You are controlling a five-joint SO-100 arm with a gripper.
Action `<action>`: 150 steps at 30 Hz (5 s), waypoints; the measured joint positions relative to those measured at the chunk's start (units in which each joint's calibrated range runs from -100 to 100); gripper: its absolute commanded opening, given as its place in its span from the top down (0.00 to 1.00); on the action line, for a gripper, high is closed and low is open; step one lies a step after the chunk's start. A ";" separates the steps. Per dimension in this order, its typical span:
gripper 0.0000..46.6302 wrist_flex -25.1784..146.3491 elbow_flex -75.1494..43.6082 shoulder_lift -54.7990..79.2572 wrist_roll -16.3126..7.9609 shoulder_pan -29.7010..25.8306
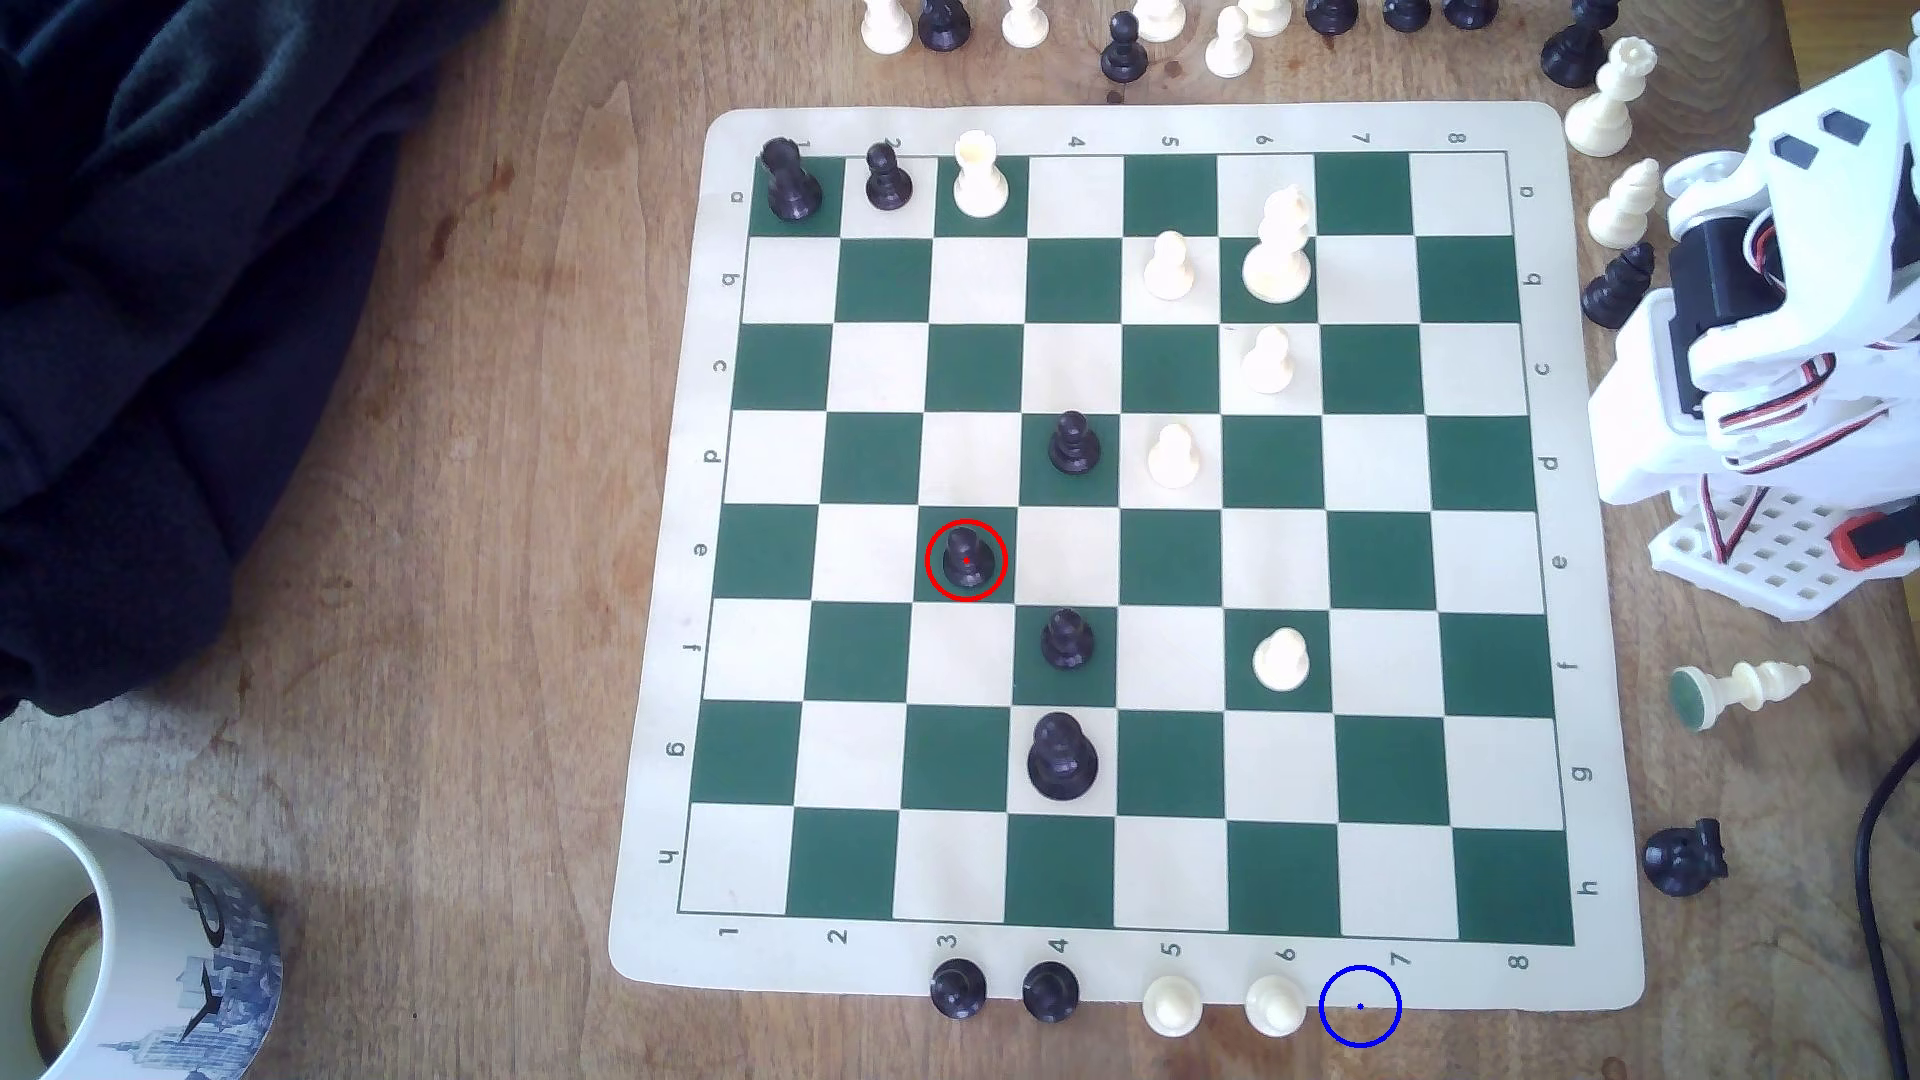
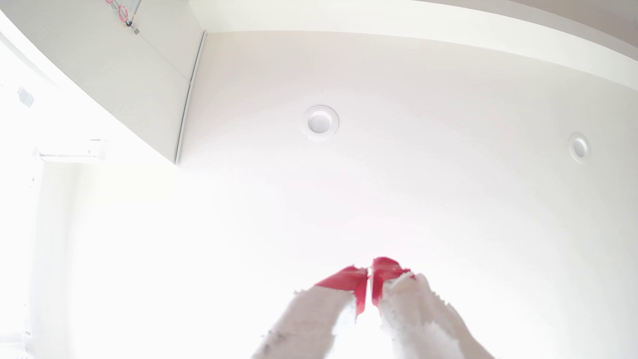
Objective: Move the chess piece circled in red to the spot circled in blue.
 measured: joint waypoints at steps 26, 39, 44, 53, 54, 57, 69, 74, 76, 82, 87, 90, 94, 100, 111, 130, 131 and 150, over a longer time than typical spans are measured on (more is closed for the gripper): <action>1.00 77.53 -4.07 0.34 0.00 6.34; 0.92 109.80 -28.29 30.33 -2.25 4.28; 0.93 119.04 -39.40 39.80 -2.00 1.77; 0.92 140.16 -57.39 54.38 -4.98 -2.65; 0.91 142.07 -59.56 56.22 -5.67 -2.80; 0.89 149.32 -68.50 63.18 -7.72 -3.69; 0.75 155.54 -77.63 80.35 -9.72 -2.88; 0.72 155.54 -81.97 85.55 -10.70 -1.99; 0.72 155.54 -83.78 87.56 -10.84 -1.92; 0.68 155.14 -87.39 94.85 -11.04 -2.43; 0.67 153.94 -89.20 98.28 -11.48 -3.02; 0.67 153.47 -89.92 99.96 -11.48 -3.17; 0.67 152.75 -90.10 102.14 -11.48 -4.06; 0.67 151.47 -90.10 104.57 -11.48 -4.13; 0.68 149.64 -90.10 107.50 -11.53 -4.79; 0.71 148.84 -91.64 108.76 -11.87 -6.12; 0.71 148.84 -91.64 108.76 -11.87 -6.27; 0.70 149.80 -91.64 110.10 -11.87 -6.19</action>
